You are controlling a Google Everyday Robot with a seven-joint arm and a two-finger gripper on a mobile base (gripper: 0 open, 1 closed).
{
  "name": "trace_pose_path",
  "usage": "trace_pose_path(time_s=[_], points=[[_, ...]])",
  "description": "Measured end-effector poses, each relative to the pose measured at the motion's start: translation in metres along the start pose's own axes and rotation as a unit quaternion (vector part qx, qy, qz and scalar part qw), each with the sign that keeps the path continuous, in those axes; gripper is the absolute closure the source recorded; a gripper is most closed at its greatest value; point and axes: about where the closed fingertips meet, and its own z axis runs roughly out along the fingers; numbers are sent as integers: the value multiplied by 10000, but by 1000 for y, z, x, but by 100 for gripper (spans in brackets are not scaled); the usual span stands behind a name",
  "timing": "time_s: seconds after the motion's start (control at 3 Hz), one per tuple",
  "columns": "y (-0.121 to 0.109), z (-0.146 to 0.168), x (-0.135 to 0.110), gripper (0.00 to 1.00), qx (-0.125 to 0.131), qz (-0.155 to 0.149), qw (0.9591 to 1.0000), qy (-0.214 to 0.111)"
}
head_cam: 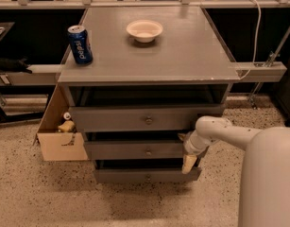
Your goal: Open middle drawer
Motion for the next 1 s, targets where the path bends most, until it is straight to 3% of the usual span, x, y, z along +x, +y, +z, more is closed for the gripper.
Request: trace_pose_path(time_s=[0.33, 0.67, 1.0], points=[[-3, 16, -1, 15, -109, 51, 9999, -15], [3, 18, -6, 39, -197, 1, 9998, -74], [3, 13, -9, 70, -218, -11, 9997, -91]])
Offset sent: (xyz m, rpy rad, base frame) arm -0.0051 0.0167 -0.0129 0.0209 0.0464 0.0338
